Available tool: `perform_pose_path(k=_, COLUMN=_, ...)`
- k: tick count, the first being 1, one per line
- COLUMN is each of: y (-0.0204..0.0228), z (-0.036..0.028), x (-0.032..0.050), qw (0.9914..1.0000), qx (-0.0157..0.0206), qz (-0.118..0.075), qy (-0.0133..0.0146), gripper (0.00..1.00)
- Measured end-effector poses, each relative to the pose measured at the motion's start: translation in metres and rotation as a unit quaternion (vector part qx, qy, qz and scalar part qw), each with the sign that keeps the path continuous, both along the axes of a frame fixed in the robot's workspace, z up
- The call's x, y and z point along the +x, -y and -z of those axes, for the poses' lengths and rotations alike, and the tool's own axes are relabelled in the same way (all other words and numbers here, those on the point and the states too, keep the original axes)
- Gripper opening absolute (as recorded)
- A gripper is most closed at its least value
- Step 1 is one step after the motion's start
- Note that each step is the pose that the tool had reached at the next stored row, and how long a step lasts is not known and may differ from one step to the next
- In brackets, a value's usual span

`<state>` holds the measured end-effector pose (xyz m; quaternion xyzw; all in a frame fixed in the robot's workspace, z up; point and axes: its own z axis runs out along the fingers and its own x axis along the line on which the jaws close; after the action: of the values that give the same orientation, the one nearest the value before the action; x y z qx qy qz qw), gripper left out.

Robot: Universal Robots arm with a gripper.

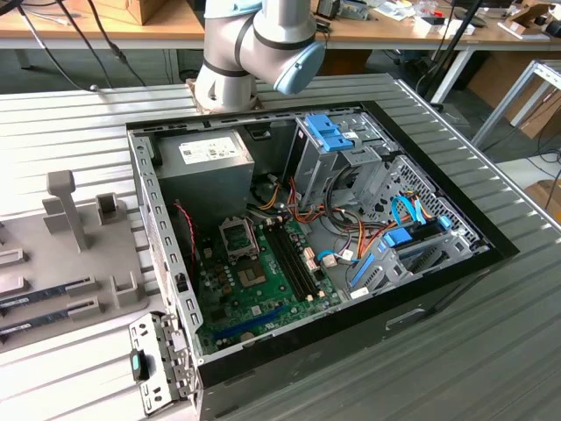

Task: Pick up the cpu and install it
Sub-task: 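Pick up the cpu and move it towards the insertion slot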

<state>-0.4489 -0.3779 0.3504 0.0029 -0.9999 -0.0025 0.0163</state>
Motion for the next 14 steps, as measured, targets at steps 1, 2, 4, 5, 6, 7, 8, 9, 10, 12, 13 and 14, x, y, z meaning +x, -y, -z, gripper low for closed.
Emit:
perform_pose_path(k=1, y=0.0000, z=-0.0006, x=0.0000, qw=1.00000, qx=0.0000, qz=0.000, qy=0.0000, gripper=0.47)
perform_pose_path(k=2, y=0.0000, z=-0.0012, x=0.0000, qw=1.00000, qx=0.0000, qz=0.000, qy=0.0001, gripper=0.47)
perform_pose_path(k=4, y=0.0000, z=-0.0020, x=0.0000, qw=1.00000, qx=0.0000, qz=0.000, qy=0.0000, gripper=0.47)
perform_pose_path(k=5, y=0.0000, z=-0.0022, x=0.0000, qw=1.00000, qx=0.0000, qz=0.000, qy=0.0001, gripper=0.47)
perform_pose_path(k=6, y=0.0000, z=-0.0026, x=0.0000, qw=1.00000, qx=0.0000, qz=0.000, qy=0.0000, gripper=0.47)
perform_pose_path(k=7, y=0.0000, z=-0.0028, x=0.0000, qw=1.00000, qx=0.0000, qz=0.000, qy=0.0000, gripper=0.47)
perform_pose_path(k=8, y=0.0000, z=-0.0031, x=0.0000, qw=1.00000, qx=0.0000, qz=0.000, qy=0.0000, gripper=0.47)
perform_pose_path(k=9, y=0.0000, z=-0.0032, x=0.0000, qw=1.00000, qx=0.0000, qz=0.000, qy=0.0000, gripper=0.47)
perform_pose_path(k=10, y=0.0000, z=-0.0034, x=0.0000, qw=1.00000, qx=0.0000, qz=0.000, qy=0.0000, gripper=0.47)
perform_pose_path(k=12, y=0.0000, z=-0.0040, x=0.0000, qw=1.00000, qx=0.0000, qz=0.000, qy=0.0000, gripper=0.47)
perform_pose_path(k=13, y=0.0000, z=-0.0043, x=0.0000, qw=1.00000, qx=0.0000, qz=0.000, qy=0.0000, gripper=0.47)
perform_pose_path(k=14, y=0.0000, z=-0.0047, x=0.0000, qw=1.00000, qx=0.0000, qz=0.000, qy=-0.0001, gripper=0.47)
